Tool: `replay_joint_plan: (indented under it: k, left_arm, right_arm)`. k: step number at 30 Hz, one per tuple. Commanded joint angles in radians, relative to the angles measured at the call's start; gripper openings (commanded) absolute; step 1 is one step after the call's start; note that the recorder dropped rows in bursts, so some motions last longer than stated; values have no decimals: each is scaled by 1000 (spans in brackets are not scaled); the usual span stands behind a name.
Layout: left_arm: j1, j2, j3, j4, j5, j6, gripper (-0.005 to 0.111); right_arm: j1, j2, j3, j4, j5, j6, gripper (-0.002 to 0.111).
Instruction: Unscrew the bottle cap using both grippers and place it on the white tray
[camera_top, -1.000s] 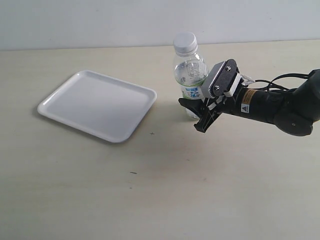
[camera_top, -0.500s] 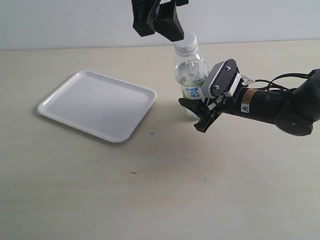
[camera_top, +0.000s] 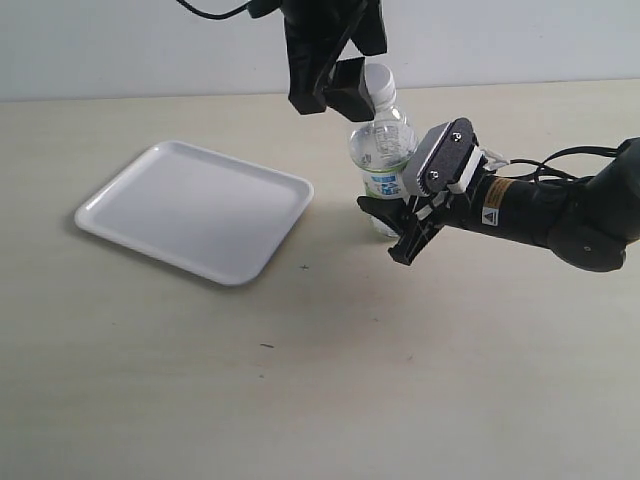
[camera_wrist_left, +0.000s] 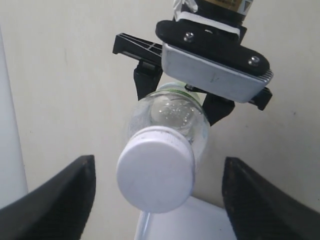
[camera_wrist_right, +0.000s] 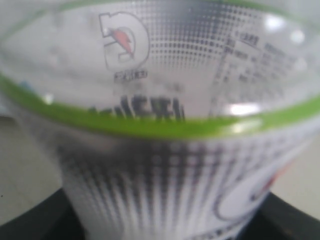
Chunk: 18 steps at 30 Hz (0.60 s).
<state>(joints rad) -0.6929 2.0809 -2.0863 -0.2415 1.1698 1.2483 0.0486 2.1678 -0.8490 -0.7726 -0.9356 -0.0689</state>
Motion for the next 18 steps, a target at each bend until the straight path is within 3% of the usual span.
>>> replay_joint_plan:
  k: [1, 18]
  left_arm:
    - [-7, 5, 0, -4, -20, 2, 69]
    - [-5, 16, 0, -4, 5, -34, 69]
  right_arm:
    - [-2, 12, 4, -5, 111, -14, 0]
    - [-2, 12, 4, -5, 111, -14, 0]
